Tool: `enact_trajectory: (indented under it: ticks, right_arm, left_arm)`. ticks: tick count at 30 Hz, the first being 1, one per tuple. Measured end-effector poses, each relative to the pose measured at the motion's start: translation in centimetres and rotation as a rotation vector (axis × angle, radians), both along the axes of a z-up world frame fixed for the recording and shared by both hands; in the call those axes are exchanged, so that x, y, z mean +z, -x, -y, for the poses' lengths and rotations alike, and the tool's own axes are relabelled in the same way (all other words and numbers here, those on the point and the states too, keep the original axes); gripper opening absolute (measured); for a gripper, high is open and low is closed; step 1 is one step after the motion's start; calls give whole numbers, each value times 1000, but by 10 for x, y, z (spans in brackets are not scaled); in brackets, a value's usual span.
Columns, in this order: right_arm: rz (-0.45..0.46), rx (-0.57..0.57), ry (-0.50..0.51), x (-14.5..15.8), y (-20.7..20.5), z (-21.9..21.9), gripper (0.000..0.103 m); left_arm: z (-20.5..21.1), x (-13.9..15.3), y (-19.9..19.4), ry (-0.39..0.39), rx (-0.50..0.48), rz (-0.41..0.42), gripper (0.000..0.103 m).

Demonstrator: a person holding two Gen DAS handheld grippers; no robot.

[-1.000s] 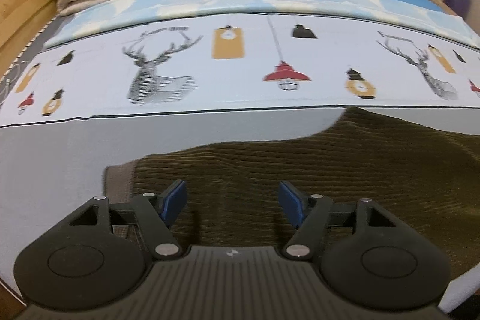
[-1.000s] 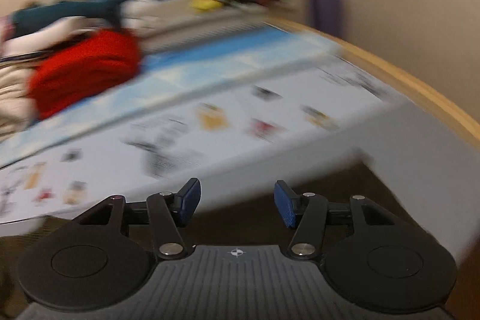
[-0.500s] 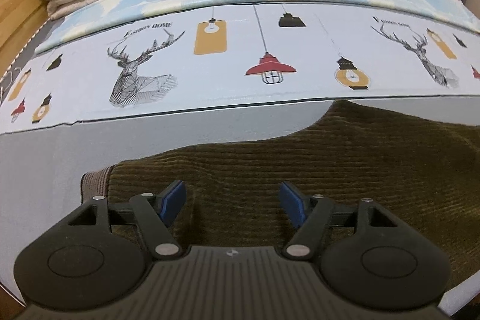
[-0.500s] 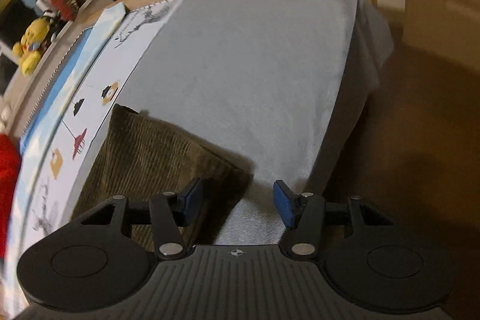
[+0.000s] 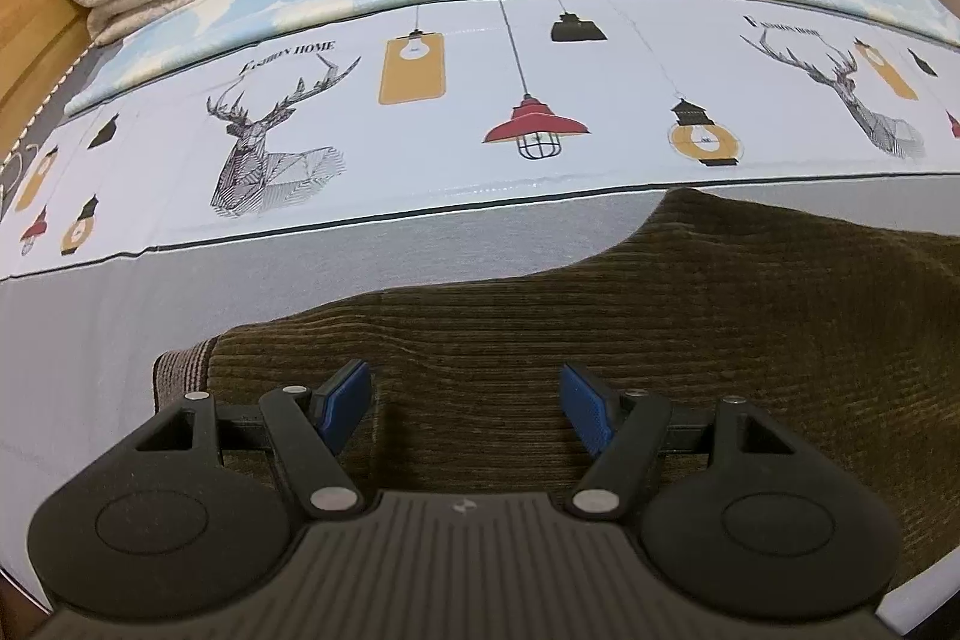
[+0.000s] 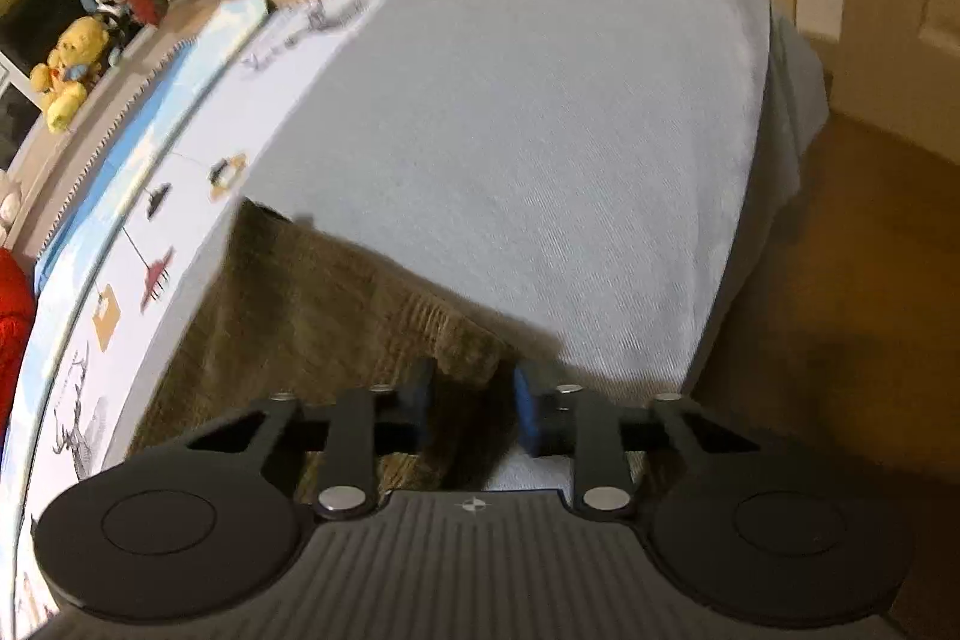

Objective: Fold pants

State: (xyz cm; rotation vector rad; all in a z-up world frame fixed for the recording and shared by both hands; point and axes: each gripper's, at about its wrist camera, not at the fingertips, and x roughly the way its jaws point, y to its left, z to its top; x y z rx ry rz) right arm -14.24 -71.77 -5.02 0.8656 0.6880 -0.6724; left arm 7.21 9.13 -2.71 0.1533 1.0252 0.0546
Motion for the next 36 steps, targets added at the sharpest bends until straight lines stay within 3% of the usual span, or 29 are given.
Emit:
enact_trajectory:
  ticks: [3,6,10,14,16,18,20,22,24,27,30,32,36]
  right_arm:
    - [47,-24,76,26,0,-20,22]
    - [108,43,253,69,-15,-63,22]
    - [224,314,586,128,-47,-174,21]
    - [398,671,750,148,-58,-311,21]
    - [443,864,776,142,-58,-374,22]
    - [437,1085,690,125,-62,-427,24]
    - [376,1308,595,96,-64,-473,24]
    - [260,1553,522,63,-62,-509,31]
    - [170,1713,533,46,-53,-531,31]
    - [208,1720,614,49,-45,-531,37]
    - [207,1560,629,53,-58,-520,50]
    - [151,1484,657,46,-70,-515,52]
    - [30,1547,614,18,-83,-522,52]
  left_arm:
    - [-5,3,2,15,8,6,75]
    - [-9,5,5,21,12,11,75]
    - [-17,8,10,28,20,18,75]
    - [-29,8,15,29,33,18,75]
    - [-36,8,17,28,44,17,75]
    - [-43,8,18,30,60,15,75]
    - [-51,8,19,34,75,13,75]
    - [-57,8,20,41,89,8,75]
    - [-62,8,21,49,98,5,75]
    - [-66,10,21,57,100,12,75]
    - [-66,10,20,59,104,14,75]
    - [-65,10,19,60,102,14,75]
    - [-60,9,18,50,85,11,75]
